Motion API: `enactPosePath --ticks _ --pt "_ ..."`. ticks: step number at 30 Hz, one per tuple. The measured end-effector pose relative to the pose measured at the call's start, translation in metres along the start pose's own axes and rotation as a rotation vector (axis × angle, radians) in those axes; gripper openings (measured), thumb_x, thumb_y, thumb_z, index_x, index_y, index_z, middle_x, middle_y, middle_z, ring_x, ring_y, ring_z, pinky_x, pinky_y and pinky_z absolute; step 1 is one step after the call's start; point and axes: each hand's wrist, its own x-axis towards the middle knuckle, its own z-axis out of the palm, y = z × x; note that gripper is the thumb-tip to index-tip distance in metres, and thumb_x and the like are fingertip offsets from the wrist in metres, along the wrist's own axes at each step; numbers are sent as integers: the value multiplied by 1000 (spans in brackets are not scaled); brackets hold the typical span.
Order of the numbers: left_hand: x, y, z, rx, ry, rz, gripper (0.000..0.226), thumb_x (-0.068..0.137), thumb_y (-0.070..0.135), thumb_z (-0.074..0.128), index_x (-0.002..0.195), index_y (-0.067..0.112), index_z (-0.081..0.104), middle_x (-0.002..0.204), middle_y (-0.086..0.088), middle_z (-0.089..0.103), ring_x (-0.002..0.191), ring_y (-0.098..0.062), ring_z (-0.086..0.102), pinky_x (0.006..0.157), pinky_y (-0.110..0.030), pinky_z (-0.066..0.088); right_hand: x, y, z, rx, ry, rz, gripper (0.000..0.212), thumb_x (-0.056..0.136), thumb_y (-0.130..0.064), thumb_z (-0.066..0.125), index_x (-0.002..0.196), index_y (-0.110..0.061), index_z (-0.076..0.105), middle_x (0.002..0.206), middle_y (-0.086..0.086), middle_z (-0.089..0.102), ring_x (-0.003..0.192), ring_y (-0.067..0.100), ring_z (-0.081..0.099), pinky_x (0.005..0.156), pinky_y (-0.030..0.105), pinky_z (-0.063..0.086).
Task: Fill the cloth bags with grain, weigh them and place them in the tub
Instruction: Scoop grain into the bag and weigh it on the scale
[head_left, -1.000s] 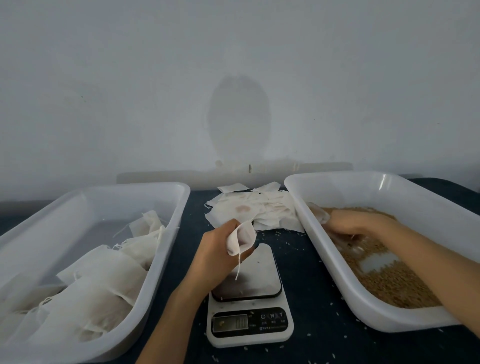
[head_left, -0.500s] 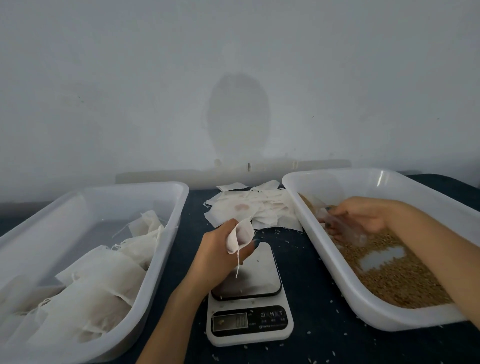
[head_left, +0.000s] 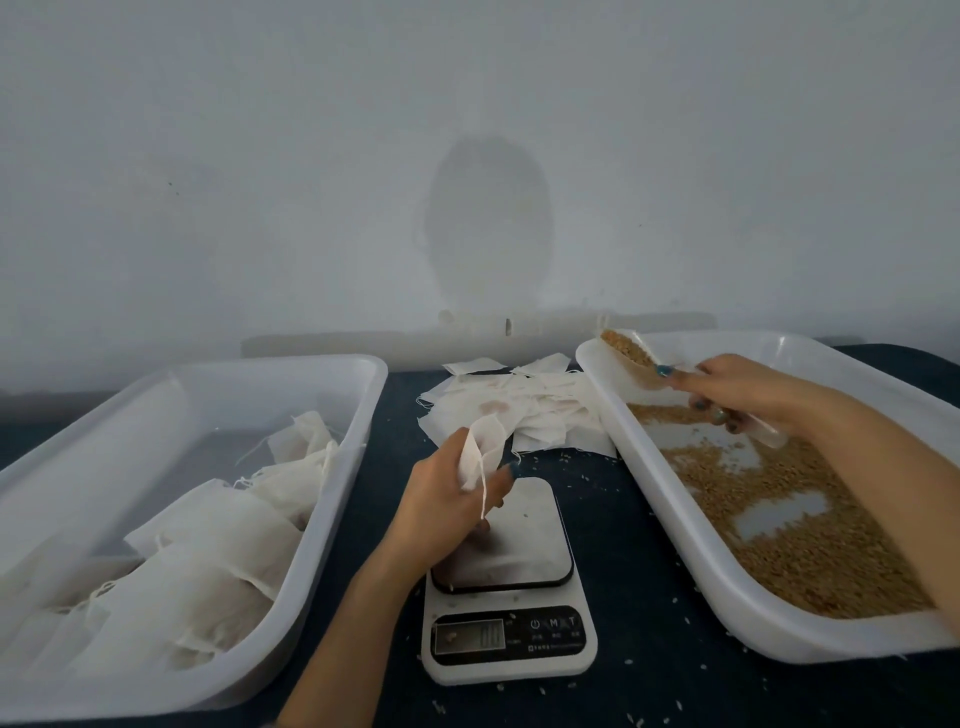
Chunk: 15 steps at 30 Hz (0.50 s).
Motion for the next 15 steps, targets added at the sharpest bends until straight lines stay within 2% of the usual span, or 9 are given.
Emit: enactPosePath --ticks 2,4,7,10,12,14,15 --pt "0 0 0 -2 8 -6 23 90 35 69 98 17 58 80 2 69 71 -9 69 61 -37 61 -3 -6 -1 -93 11 -105 35 97 -45 54 110 -13 53 82 6 61 53 13 44 43 22 39" --pt "1 0 -1 -30 12 -7 20 90 30 69 100 16 58 85 -2 68 76 -13 70 59 -35 61 -7 -12 0 -100 -44 -202 27 96 -44 54 106 -19 52 80 4 65 49 10 45 45 22 40" --pt "2 -2 -2 -35 17 -18 20 90 29 69 102 18 58 89 -4 67 83 -23 69 58 -32 60 -16 -23 5 -37 -159 -344 22 96 -36 56 104 -17 58 83 2 73 47 10 48 47 22 43" --pt "5 -7 -3 20 36 -45 20 89 30 69 100 17 58 90 -5 67 85 -26 68 64 -41 61 -25 -33 10 -41 -207 -460 26 91 -40 61 104 -19 67 89 -5 76 53 9 55 53 17 48" --pt "7 -12 -4 76 55 -53 17 88 32 68 96 22 56 88 0 67 83 -22 68 64 -30 59 -31 -38 13 -88 -208 -517 33 81 -51 63 100 -26 73 88 -10 75 56 6 58 56 14 48" --pt "9 -16 -4 138 81 -69 16 88 33 68 89 29 52 86 5 65 80 -15 66 54 -15 50 -33 -42 16 -133 -197 -565 34 75 -56 66 97 -32 76 84 -15 74 61 2 60 59 14 48" --pt "9 -18 -4 162 106 -82 17 87 33 67 86 30 51 84 7 64 76 -12 64 51 -13 46 -33 -43 17 -162 -182 -590 34 73 -56 67 97 -34 76 86 -18 73 66 -1 63 64 16 49"
